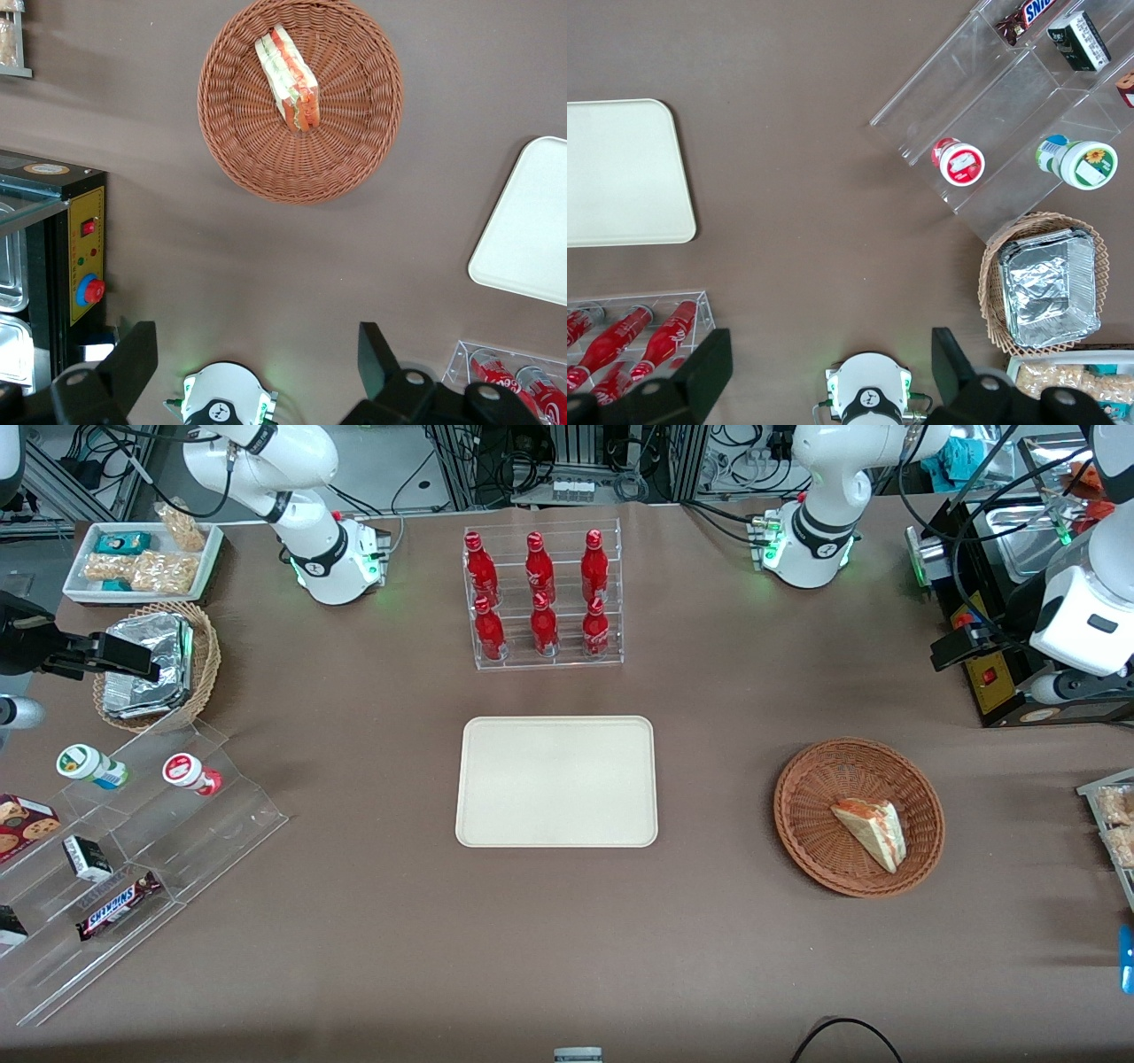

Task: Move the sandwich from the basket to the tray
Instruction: 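Move the left gripper down over the wrapped sandwich in the wicker basket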

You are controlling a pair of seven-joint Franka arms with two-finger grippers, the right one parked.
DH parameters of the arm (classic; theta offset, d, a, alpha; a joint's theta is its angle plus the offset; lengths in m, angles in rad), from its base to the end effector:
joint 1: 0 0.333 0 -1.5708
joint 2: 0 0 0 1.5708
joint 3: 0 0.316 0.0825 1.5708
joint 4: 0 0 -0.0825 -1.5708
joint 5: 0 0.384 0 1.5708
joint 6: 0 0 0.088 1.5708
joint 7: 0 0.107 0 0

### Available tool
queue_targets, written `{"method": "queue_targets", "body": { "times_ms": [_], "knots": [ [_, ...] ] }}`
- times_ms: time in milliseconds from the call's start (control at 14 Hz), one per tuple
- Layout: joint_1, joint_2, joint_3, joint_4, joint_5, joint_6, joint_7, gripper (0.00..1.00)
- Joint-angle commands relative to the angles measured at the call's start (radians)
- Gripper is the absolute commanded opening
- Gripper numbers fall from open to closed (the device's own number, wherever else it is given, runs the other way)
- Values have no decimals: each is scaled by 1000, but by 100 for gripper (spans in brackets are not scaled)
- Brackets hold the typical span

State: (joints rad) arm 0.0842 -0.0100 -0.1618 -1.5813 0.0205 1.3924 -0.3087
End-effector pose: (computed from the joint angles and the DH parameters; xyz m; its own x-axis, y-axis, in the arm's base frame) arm 0.5295 -0.0391 0.6111 0.9585 0.2339 -0.1629 0.2243 -0.9716 -0.0752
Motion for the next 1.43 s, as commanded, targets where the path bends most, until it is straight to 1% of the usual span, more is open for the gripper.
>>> {"method": "queue_targets", "body": {
  "times_ms": [0,143,286,500,714,786,1000,1071,1214,1286,1357],
  "knots": [
    [11,7,-7,13,-13,16,16,100],
    [11,70,-5,27,7,43,17,100],
    [28,99,-2,26,41,97,2,100],
    [92,172,-4,30,26,131,-1,100],
    [98,251,-4,0,26,203,-7,100],
    [100,266,-4,-47,24,276,-19,100],
    [117,277,-2,-253,24,590,-148,100],
    [118,278,-2,-306,24,665,-159,100],
    [121,315,-4,-364,6,772,-177,100],
    [118,341,-4,-364,-16,793,-219,100],
    [115,355,-4,-364,-16,809,-248,100]
  ]
}}
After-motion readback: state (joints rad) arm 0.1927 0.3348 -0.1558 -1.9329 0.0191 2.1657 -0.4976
